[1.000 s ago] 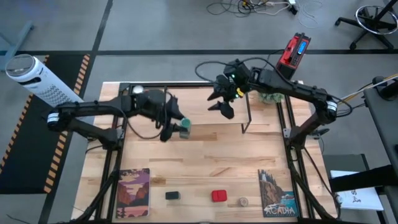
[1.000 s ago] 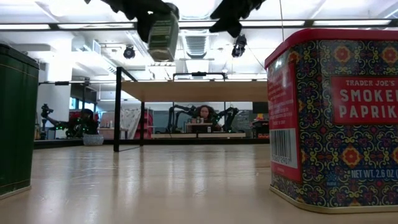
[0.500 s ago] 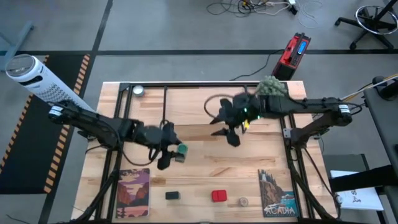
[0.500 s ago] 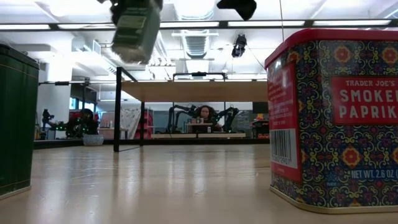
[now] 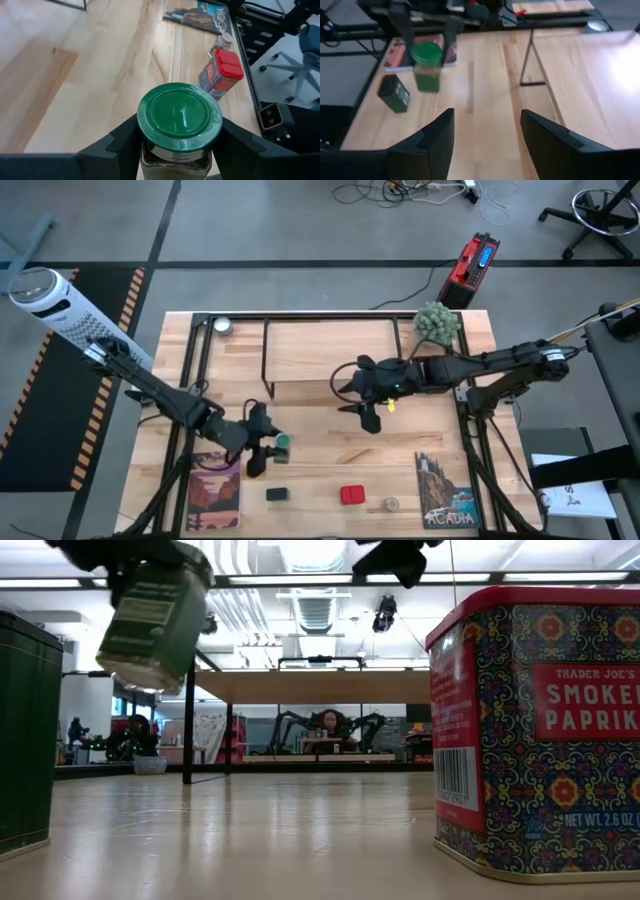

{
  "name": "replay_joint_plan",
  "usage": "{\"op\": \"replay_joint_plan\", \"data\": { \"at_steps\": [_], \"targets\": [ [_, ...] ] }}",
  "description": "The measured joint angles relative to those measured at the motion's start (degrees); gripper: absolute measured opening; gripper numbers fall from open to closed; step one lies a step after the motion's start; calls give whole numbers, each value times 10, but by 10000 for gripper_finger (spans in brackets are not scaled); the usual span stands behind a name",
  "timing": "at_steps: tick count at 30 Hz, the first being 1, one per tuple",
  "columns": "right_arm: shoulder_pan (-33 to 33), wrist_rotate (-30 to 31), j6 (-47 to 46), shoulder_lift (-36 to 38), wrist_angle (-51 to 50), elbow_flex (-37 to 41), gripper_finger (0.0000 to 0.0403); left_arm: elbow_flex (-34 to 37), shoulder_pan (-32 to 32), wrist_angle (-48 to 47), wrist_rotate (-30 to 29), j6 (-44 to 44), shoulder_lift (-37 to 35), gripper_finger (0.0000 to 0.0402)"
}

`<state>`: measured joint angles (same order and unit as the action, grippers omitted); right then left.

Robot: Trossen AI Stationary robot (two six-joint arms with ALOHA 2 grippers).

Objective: Shelf spices
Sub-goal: Remove the green seasoning bottle from the shelf

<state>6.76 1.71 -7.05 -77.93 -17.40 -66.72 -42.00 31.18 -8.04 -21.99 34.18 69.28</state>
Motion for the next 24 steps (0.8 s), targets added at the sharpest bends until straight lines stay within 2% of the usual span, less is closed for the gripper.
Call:
{"op": "replay_joint_plan", "data": {
  "at_steps": [4,12,16,24],
  "targets": [
    [19,6,-11,0,15,0,204,13,29,1,-30,15,0,187],
    [53,61,-24,0,13,1,204,46,77,11,-120,17,0,187],
    [57,78,-25,0,16,1,204,69,87,48,-156,5,0,187],
    [64,95,-28,0,19,1,204,115,88,94,-174,28,2,187]
  ]
}}
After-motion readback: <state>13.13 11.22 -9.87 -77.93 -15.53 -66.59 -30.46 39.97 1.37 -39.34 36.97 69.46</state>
